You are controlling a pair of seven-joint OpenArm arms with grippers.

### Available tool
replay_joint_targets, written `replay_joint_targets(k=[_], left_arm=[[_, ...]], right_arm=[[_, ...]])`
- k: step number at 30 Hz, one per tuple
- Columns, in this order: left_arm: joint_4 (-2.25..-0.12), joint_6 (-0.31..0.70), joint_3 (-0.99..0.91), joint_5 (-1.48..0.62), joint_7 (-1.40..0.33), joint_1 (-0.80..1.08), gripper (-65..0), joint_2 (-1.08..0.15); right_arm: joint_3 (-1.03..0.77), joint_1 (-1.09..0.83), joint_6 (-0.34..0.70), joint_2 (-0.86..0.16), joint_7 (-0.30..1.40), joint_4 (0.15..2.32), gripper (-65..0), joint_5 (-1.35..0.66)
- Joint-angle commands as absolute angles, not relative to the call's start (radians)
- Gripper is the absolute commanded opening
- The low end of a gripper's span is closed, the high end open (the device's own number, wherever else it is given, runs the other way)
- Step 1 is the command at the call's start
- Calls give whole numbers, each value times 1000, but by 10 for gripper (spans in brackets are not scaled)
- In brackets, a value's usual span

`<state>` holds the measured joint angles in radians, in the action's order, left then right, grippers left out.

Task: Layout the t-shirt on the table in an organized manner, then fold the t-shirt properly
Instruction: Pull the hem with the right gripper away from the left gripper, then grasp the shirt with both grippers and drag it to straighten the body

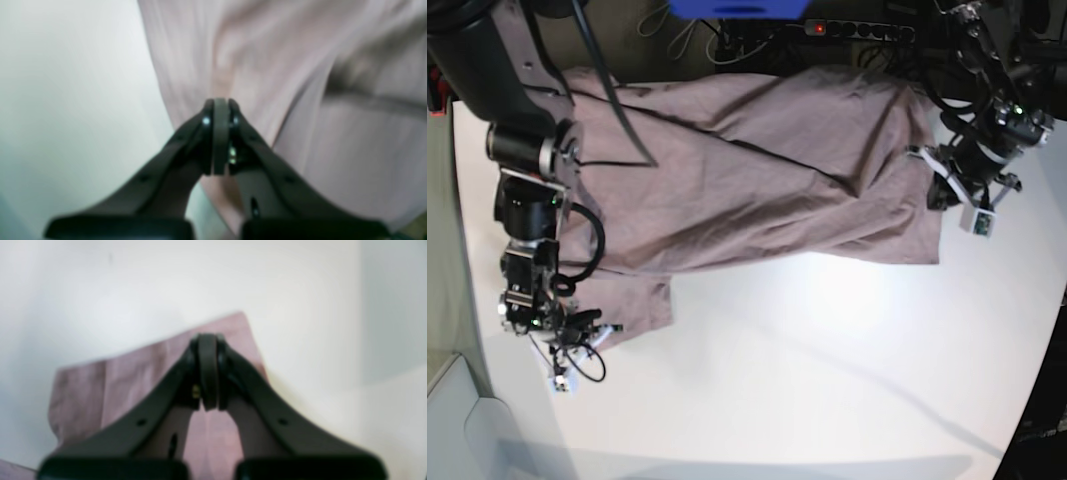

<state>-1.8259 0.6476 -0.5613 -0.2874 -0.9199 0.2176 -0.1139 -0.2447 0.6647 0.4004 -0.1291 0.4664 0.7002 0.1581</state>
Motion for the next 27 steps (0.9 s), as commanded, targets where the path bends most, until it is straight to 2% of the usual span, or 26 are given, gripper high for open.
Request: replay_joint_targets(k=[1, 5, 14, 23, 27], left_arm=[[-1871, 647, -567, -294, -915, 216, -648, -122], [-1850, 639, -567, -285, -912, 143, -648, -128], [-1305, 639, -567, -285, -901, -171, -648, -173], [-1075, 633, -536, -269, -754, -237, -649, -174], [-941, 633, -509, -209, -634, -237, -649, -177]], right_arm=[[-243, 671, 418, -133, 460, 776, -650, 148], [-242, 588, 420, -110, 522, 931, -650, 147], [-242, 496, 466, -108, 576, 1012, -650, 147], [-240, 463, 466, -113, 572, 1010, -650, 147], [-240, 456, 466, -113, 575, 1010, -650, 147]])
